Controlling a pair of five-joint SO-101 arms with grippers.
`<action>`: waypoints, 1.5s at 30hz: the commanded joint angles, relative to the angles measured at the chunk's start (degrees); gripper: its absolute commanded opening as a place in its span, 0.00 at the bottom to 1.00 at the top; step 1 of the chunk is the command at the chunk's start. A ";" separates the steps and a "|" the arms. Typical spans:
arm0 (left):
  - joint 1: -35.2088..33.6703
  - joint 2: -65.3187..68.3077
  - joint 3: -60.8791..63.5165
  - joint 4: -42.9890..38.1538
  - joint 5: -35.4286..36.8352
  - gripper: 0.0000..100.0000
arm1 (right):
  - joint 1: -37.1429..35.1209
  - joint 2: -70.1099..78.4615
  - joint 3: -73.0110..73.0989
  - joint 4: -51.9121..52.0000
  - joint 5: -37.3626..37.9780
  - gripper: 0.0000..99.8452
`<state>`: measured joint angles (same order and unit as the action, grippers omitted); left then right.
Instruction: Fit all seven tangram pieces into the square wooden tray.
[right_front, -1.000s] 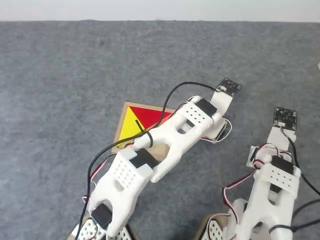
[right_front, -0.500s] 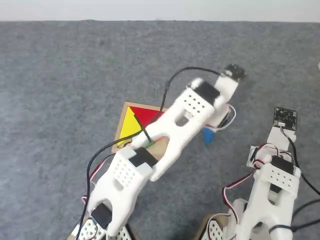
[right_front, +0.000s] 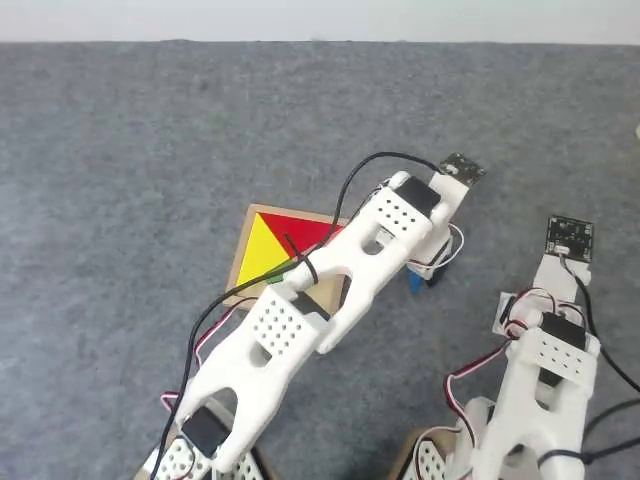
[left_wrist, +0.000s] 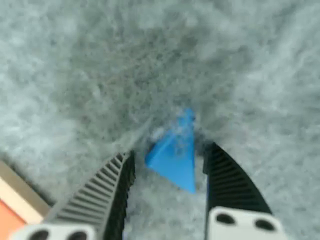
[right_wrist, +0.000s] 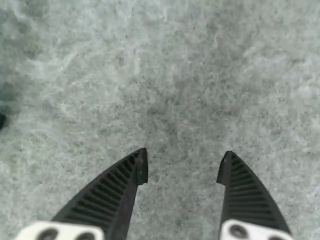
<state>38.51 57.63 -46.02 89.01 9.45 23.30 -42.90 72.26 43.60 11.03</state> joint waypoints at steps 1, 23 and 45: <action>0.09 -0.18 -3.47 -0.44 0.44 0.22 | 0.66 -1.71 -0.35 -1.19 0.26 0.23; 4.13 0.79 -4.18 4.57 0.79 0.10 | 0.66 -1.71 -0.35 -1.10 0.26 0.23; 3.08 0.53 -11.30 11.43 0.00 0.19 | 0.66 -1.71 -0.35 -1.01 0.26 0.23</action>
<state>41.76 58.95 -56.13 98.33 9.45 23.30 -42.90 72.26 43.52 11.03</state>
